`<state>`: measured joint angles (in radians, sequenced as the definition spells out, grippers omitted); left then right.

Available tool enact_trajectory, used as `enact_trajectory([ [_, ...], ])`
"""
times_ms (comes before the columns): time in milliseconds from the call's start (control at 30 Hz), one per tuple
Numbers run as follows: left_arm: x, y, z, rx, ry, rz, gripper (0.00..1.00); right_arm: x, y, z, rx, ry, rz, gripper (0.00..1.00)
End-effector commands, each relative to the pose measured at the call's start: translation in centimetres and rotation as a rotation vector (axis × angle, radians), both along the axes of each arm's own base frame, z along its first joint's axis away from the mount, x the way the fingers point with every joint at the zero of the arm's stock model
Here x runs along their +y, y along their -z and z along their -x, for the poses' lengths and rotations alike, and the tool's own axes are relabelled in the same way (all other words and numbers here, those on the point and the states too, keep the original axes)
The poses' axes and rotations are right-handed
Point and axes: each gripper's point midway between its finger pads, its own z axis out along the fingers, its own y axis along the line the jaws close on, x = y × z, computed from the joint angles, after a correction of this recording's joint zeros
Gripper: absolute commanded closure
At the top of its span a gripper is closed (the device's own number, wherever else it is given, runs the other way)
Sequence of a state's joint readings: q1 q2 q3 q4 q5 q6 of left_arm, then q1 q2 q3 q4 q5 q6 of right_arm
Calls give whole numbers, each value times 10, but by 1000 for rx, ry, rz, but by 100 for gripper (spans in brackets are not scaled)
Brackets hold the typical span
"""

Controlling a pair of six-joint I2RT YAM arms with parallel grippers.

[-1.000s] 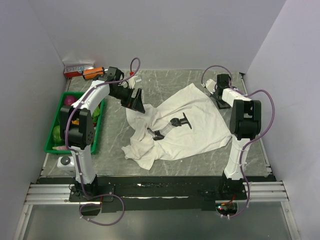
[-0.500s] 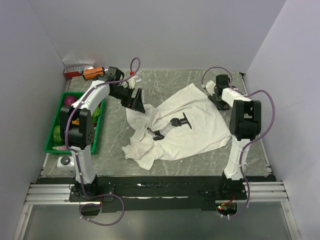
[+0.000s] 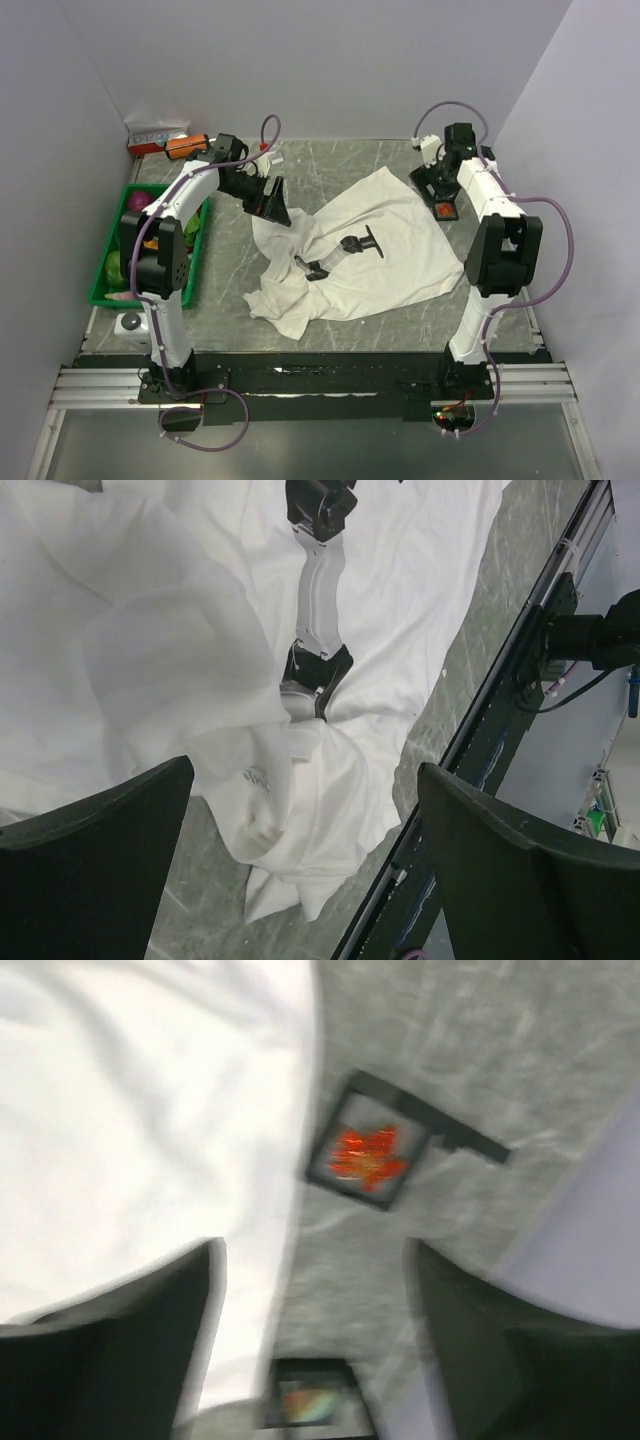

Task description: Remove the brooch from the garment

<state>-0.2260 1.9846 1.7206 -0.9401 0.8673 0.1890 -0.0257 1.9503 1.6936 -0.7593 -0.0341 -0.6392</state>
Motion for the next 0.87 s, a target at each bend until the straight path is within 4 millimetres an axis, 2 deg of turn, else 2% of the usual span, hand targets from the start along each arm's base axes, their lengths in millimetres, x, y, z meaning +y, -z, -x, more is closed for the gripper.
enact_trajectory([
  [0,-2,-23,-13,-78,-3,6,1,66,-88,13,-108,-63,-337,0],
  [33,1,-26,-18,-94,-15,-5,1,70,-102,10,-139,-58,-362,0],
  [67,10,-25,-28,-111,-46,-37,1,75,-128,-2,-216,-22,-398,0],
  [100,14,-37,-40,-152,-75,-45,1,64,-142,-11,-276,49,-374,0],
  [133,18,-43,-52,-181,-106,-54,0,68,-154,-18,-321,83,-361,0],
  [167,35,-40,-69,-201,-170,-112,1,67,-182,-29,-404,135,-382,0],
  [200,41,-61,-85,-257,-215,-115,1,67,-193,-38,-447,171,-384,0],
  [233,50,-68,-97,-288,-252,-133,1,39,-208,-45,-537,361,-323,0],
  [267,65,-86,-118,-358,-316,-159,1,30,-234,-56,-648,421,-309,0],
  [333,83,-103,-138,-421,-396,-184,1,13,-256,-60,-738,509,-259,0],
  [367,96,-125,-153,-499,-447,-179,1,9,-277,-63,-798,529,-265,0],
  [433,114,-147,-167,-579,-527,-193,1,4,-300,-63,-861,548,-265,0],
  [500,138,-187,-182,-711,-639,-177,1,3,-332,-58,-951,537,-289,0],
  [567,156,-218,-185,-791,-734,-147,1,-1,-354,-46,-1019,535,-290,0],
  [600,164,-243,-192,-882,-797,-122,1,-3,-363,-42,-1050,538,-288,0],
  [633,167,-254,-192,-920,-823,-112,1,-7,-373,-41,-1106,543,-273,0],
  [667,170,-264,-188,-959,-837,-113,0,-18,-391,-26,-1170,594,-248,0],
  [700,172,-280,-191,-1026,-854,-101,0,-23,-398,-21,-1203,614,-238,0],
  [733,177,-288,-190,-1056,-871,-108,1,-28,-411,-17,-1248,628,-233,0],
  [833,184,-310,-193,-1128,-903,-115,1,-29,-432,-7,-1296,619,-229,0],
])
